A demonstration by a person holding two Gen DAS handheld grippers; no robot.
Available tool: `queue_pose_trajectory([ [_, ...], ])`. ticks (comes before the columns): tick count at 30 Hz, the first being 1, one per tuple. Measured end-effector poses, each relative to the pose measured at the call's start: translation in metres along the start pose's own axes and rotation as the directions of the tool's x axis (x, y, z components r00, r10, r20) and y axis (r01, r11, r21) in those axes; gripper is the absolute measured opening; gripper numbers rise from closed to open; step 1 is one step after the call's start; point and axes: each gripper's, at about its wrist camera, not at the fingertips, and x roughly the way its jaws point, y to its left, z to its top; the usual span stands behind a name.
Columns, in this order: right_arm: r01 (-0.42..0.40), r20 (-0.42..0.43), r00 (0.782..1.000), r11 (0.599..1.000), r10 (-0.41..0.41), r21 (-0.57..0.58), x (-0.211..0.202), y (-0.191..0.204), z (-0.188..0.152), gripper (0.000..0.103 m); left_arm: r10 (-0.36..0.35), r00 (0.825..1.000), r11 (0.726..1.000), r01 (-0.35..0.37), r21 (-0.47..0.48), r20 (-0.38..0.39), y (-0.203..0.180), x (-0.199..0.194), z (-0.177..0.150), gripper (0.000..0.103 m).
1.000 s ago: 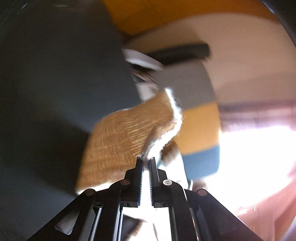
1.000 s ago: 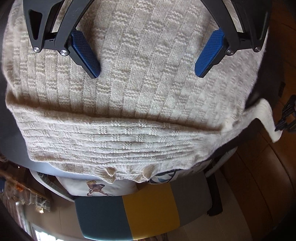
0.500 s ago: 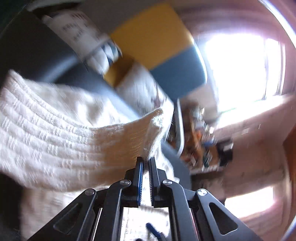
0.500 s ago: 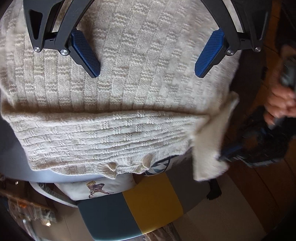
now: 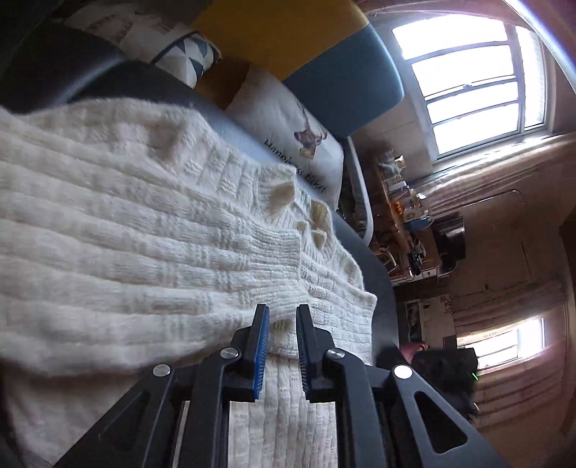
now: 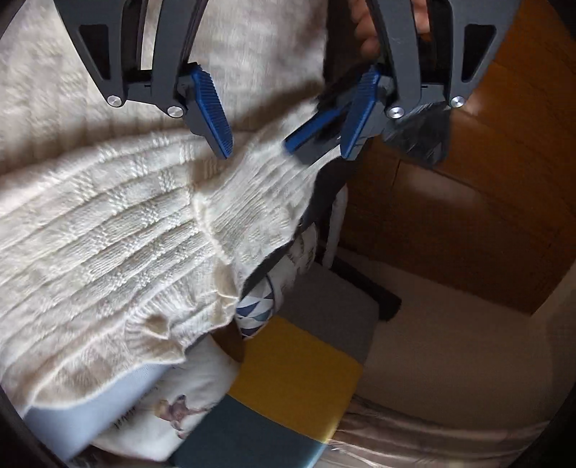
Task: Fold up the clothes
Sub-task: 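Grasp the sweater edge with the right gripper while the left gripper folds the sleeve over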
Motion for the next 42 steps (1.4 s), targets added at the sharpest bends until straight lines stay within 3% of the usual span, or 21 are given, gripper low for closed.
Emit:
queue_pose_trajectory([
  [2,0.037,0.001,0.999,0.998,-0.037,0.053,0.015,-0.008,0.002,0.064,-0.018,1.0,1.0,0.018,-0.008,0.016,0.011,-0.021,-0.006,0.013],
  [6,0.013,0.031,0.999,0.994,-0.017,0.108,0.024,-0.01,-0.002,0.064,-0.039,0.997,0.998,0.042,-0.037,0.062,0.042,-0.058,-0.02,0.013],
  [8,0.021,0.037,0.999,0.993,-0.025,0.119,0.032,-0.008,0.001,0.058,-0.044,0.995,0.997,0.05,-0.063,0.091,0.055,-0.07,-0.022,0.013],
  [11,0.043,0.046,0.998,0.986,-0.05,0.158,0.049,-0.007,0.004,0.038,-0.05,0.991,0.995,0.06,-0.084,0.121,0.076,-0.086,-0.029,0.013],
  [13,0.135,0.037,0.989,0.982,-0.141,0.133,0.06,-0.003,0.003,0.009,-0.049,0.99,0.995,0.06,-0.081,0.136,0.084,-0.09,-0.032,0.013],
  [15,0.224,0.011,0.974,0.97,-0.226,0.092,0.072,0.003,0.001,0.008,-0.04,0.989,0.995,0.052,-0.085,0.142,0.094,-0.093,-0.037,0.013],
  [17,0.329,-0.001,0.944,0.943,-0.329,-0.051,0.079,0.029,0.005,0.008,-0.025,0.989,0.995,0.039,-0.093,0.143,0.105,-0.095,-0.042,0.013],
  [19,0.42,0.007,0.903,0.878,-0.43,-0.228,0.087,0.062,0.009,0.008,-0.008,0.989,0.995,0.023,-0.098,0.15,0.113,-0.098,-0.046,0.013],
  [21,0.475,0.041,0.861,0.774,-0.506,-0.419,0.095,0.1,0.013,0.008,-0.006,0.988,0.995,0.022,-0.102,0.156,0.118,-0.099,-0.048,0.013],
  [24,0.484,0.084,0.829,0.634,-0.553,-0.604,0.1,0.144,0.021,0.008,-0.023,0.987,0.995,0.039,-0.097,0.161,0.114,-0.094,-0.048,0.013],
  [26,0.477,0.105,0.819,0.568,-0.563,-0.671,0.108,0.176,0.027,0.008,-0.041,0.986,0.995,0.055,-0.086,0.162,0.106,-0.086,-0.045,0.013],
  [29,0.467,0.129,0.801,0.474,-0.585,-0.747,0.111,0.222,0.036,0.008,-0.051,0.984,0.993,0.068,-0.093,0.172,0.091,-0.066,-0.031,0.013],
  [32,0.467,0.183,0.74,0.299,-0.648,-0.832,0.113,0.262,0.038,0.008,-0.022,0.979,0.993,0.045,-0.111,0.202,0.079,-0.047,-0.013,0.013],
  [35,0.487,0.236,0.695,0.204,-0.679,-0.849,0.108,0.286,0.048,0.008,-0.002,0.972,0.988,0.038,-0.152,0.235,0.075,-0.025,0.006,0.013],
  [41,0.529,0.322,0.58,0.045,-0.749,-0.848,0.092,0.298,0.068,0.008,0.056,0.964,0.972,0.007,-0.237,0.262,0.095,-0.005,0.03,0.013],
  [42,0.541,0.337,0.552,0.02,-0.762,-0.841,0.086,0.295,0.071,0.008,0.054,0.964,0.97,0.012,-0.244,0.262,0.098,-0.003,0.032,0.013],
])
